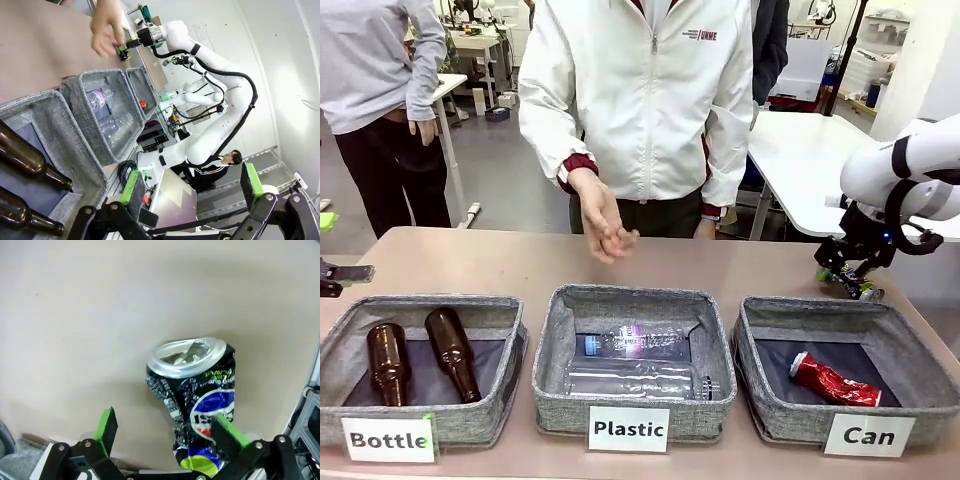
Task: Sort the can waste into the basket.
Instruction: Pick up the can waste from the table and place it in the right Fabric basket.
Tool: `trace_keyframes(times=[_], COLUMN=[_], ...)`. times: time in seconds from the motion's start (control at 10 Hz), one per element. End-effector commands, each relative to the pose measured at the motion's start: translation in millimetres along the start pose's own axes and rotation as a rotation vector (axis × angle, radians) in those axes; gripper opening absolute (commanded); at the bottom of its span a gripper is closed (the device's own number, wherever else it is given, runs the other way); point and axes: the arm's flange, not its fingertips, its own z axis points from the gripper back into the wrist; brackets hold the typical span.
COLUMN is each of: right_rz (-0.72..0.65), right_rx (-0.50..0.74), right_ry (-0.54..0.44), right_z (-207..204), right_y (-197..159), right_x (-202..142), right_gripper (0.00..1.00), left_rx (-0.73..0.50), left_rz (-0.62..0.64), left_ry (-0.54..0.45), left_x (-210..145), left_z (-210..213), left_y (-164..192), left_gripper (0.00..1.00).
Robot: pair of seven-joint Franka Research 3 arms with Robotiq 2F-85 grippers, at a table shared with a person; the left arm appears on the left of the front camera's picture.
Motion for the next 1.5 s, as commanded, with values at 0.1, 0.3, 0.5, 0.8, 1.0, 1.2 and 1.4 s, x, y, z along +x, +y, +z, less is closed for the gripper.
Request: trace_keyframes(times=[0.1, 0.3, 0.5, 0.8, 1.0, 1.2, 1.4], right_rz=[-0.015, -0.018, -0.031, -0.101, -0.158, -0.146, -0.144], right_rx=[-0.008, 0.002, -0.023, -0.08, -0.085, -0.085, -0.087], right_ry=[0.065, 0.047, 0.036, 0.03, 0.015, 0.029, 0.048], right_z=[-19, -17, -10, -20, -19, -24, -31], right_y=[0, 0, -4, -13, -25, -22, -21], right_x=[14, 15, 11, 8, 5, 8, 12], right_gripper=[1.0, 1.0, 1.0, 1.0, 1.0, 1.0, 1.0], left_rx=[-0.005, -0.005, -0.005, -0.005, -0.005, -0.005, -0.005], left_rz=[0.0, 0.0, 0.0, 0.0, 0.0, 0.0, 0.0], left_ry=[0.014, 0.014, 0.014, 0.014, 0.014, 0.014, 0.014], left_x=[-4, -4, -4, -4, -4, -4, -4], left_z=[2, 2, 2, 2, 2, 2, 2], left_y=[-2, -2, -2, -2, -2, -2, -2], left_gripper=[1.0, 1.0, 1.0, 1.0, 1.0, 1.0, 1.0])
